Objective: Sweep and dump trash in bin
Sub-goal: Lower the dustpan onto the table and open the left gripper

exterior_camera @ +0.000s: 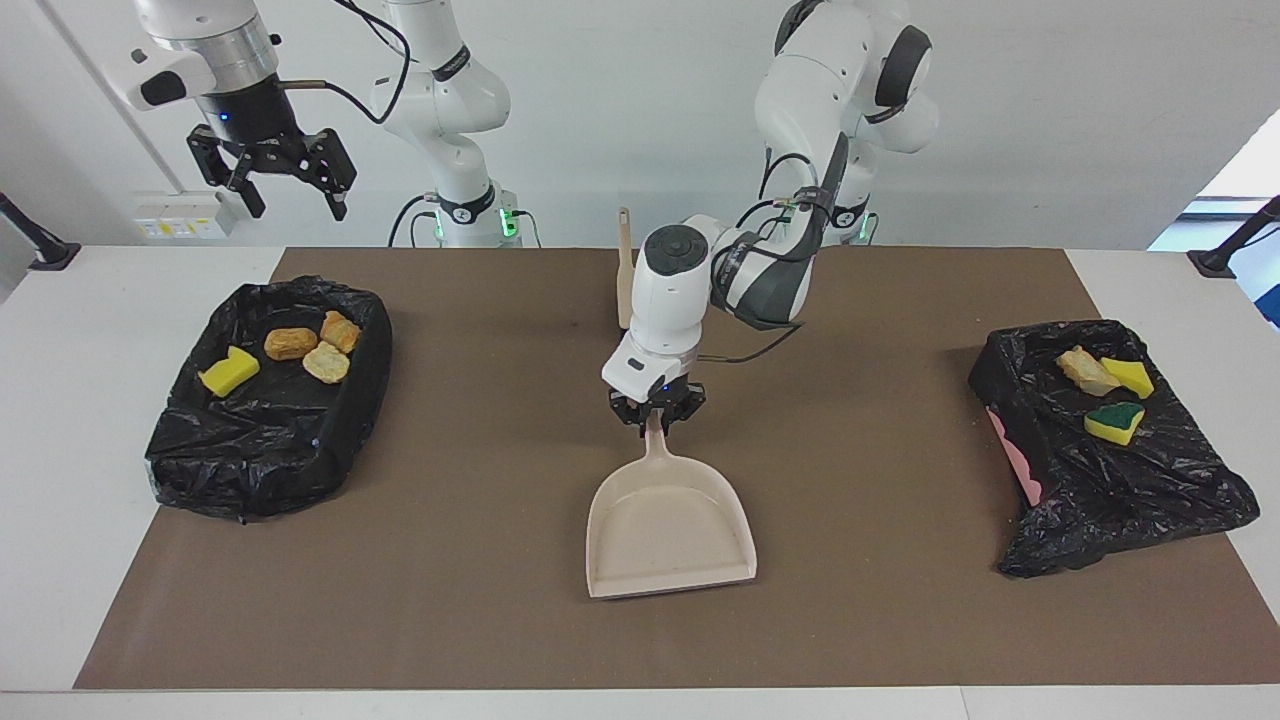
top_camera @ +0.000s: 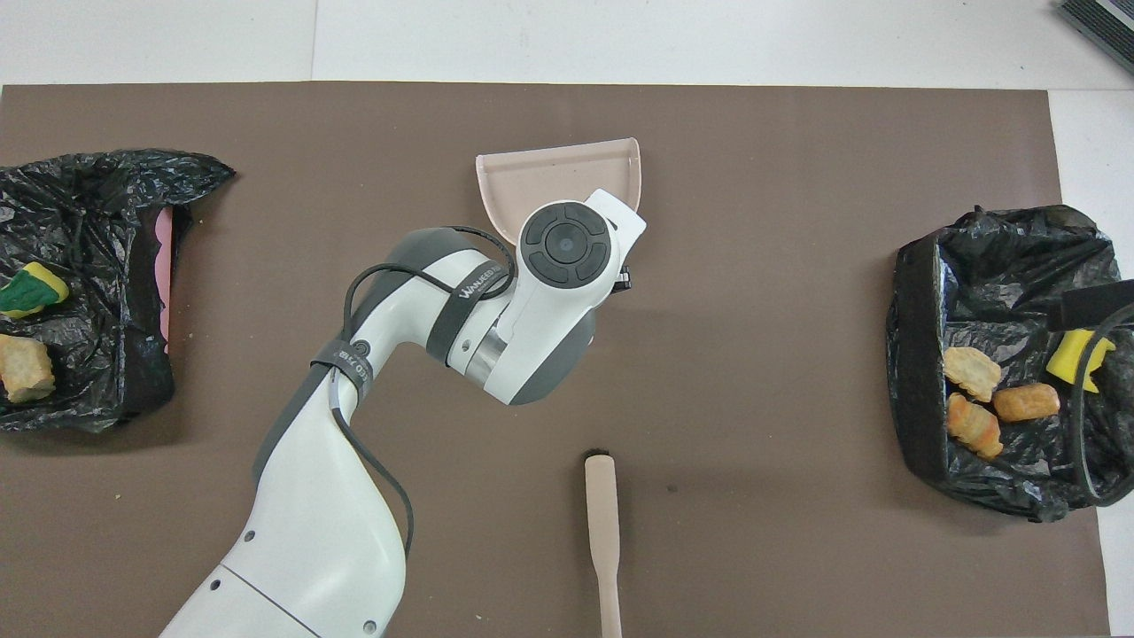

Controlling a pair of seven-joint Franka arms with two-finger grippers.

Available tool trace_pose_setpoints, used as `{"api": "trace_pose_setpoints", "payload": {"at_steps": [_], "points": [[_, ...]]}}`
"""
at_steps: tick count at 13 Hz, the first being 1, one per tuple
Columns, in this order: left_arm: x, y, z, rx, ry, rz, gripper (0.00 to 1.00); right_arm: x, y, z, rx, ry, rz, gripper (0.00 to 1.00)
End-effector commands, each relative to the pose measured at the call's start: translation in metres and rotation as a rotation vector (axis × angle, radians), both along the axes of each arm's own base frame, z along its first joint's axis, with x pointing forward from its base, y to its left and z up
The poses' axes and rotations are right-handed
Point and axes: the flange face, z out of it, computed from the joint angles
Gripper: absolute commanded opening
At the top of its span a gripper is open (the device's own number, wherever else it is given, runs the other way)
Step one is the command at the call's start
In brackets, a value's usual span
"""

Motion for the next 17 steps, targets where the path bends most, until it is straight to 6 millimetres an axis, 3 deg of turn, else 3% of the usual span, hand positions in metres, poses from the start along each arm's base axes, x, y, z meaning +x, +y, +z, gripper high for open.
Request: {"api": "trace_pose_setpoints", "payload": {"at_steps": [1,2,3,5,6,9,10,11,12,13,15,17], "points": [[0.004,-0.010,0.005,-0.022,-0.017,0.029,0.00,-0.004,-0.001,0.006,0.010,-0.012,0.020,1.00],[0.004,-0.011,0.005,-0.031,-0.010,0.034,0.00,-0.004,-0.001,0.006,0.010,-0.010,0.020,1.00],[0.004,-0.010,0.004,-0.047,0.004,0.046,0.07,-0.004,-0.002,0.006,0.009,-0.010,0.018,1.00],[0.002,-0.012,0.007,-0.069,0.011,0.055,0.30,-0.006,-0.003,0.004,0.011,0.005,0.024,1.00],[0.002,-0.013,0.006,-0.069,0.011,0.053,0.37,-0.008,-0.004,0.003,0.013,0.020,0.023,1.00],[0.000,-0.009,0.005,-0.052,0.020,0.053,0.41,-0.014,-0.001,0.004,0.064,0.038,0.026,1.00],[0.001,-0.008,0.004,-0.046,0.023,0.053,0.48,-0.014,-0.002,0.005,0.061,0.029,0.018,1.00],[0.003,-0.004,0.003,-0.035,0.025,0.060,0.62,-0.014,-0.003,0.007,0.056,0.023,0.014,1.00],[0.005,0.000,0.004,-0.019,0.018,0.057,0.90,-0.015,-0.004,0.008,0.058,0.024,0.013,1.00],[0.009,0.008,0.012,0.000,-0.005,0.049,1.00,-0.016,-0.002,0.010,0.058,0.020,0.016,1.00],[0.004,0.026,0.038,-0.006,-0.020,0.042,1.00,-0.015,0.003,0.009,0.061,0.020,0.025,1.00],[0.013,0.070,0.070,-0.008,-0.032,0.047,1.00,-0.015,0.002,0.010,0.062,0.018,0.023,1.00]]}}
